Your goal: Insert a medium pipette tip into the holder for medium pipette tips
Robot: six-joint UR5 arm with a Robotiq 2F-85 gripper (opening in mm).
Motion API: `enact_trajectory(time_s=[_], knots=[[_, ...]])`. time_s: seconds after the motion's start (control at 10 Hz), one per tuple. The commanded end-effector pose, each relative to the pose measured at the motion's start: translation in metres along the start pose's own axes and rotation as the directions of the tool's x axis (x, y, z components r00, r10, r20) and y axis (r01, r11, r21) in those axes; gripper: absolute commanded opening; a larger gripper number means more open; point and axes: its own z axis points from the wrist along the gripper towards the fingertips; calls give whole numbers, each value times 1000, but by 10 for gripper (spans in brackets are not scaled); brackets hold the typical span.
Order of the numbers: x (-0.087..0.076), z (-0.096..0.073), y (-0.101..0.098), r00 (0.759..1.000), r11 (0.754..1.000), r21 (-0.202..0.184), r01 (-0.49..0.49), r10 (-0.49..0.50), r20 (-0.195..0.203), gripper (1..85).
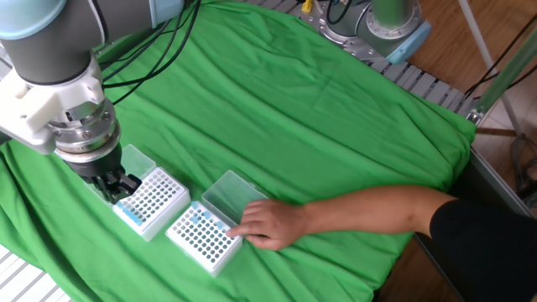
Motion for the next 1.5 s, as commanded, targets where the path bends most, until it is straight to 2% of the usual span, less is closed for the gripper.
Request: enact_trajectory(time_s=[0.0, 0.7, 1.1, 1.4], knots=[[0, 2, 2, 1000, 1000, -10, -5, 5, 12, 10], [-3, 11, 1, 999, 1000, -14, 6, -6, 36, 10], [1, 16, 4, 998, 998, -37, 54, -52, 40, 197], [2, 17, 5, 998, 997, -40, 61, -59, 38, 237]])
